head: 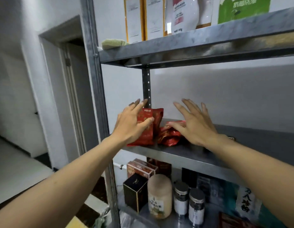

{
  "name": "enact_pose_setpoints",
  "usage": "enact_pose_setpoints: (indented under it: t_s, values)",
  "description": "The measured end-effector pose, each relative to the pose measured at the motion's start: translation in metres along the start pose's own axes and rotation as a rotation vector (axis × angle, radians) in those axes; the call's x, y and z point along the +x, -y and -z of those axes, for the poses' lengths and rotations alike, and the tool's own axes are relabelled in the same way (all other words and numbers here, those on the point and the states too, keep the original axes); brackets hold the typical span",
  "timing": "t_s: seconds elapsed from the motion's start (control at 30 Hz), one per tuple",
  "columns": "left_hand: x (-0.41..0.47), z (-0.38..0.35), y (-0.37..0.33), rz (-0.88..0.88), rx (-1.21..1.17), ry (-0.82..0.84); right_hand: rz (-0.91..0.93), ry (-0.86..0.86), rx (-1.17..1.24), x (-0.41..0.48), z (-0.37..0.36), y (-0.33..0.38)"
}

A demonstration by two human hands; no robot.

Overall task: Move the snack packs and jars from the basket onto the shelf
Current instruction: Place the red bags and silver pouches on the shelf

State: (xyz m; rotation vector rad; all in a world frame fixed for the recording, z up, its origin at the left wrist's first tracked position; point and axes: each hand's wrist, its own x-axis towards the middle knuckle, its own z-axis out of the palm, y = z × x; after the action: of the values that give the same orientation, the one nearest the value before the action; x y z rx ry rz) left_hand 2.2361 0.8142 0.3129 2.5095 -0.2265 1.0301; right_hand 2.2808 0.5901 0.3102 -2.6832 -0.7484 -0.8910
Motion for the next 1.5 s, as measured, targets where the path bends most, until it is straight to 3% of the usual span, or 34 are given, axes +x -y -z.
enact_pose_setpoints:
  t_s: [0.27, 0.53, 0.73, 1.13, 1.5]
  values:
    - [-0.107, 0.13, 0.071, 0.148, 0.009, -0.111, 0.207, -0.222, 0.183, -0.017, -0.004, 0.165]
    - [-0.26, 0.283, 0.164, 0.395, 0.178, -0.186, 0.388, -0.076, 0.45, -0.067, -0.036, 0.388]
    - [-0.347, 0.344, 0.217, 0.586, 0.26, -0.226, 0.54, 0.085, 0.582, -0.09, -0.068, 0.505]
    - [-0.435, 0.339, 0.333, 0.93, 0.204, -0.166, 0.679, 0.511, 0.691, -0.085, -0.217, 0.635]
    - [-0.524, 0.273, 0.452, 1.296, -0.02, 0.03, 0.694, 0.855, 0.435, -0.09, -0.352, 0.696]
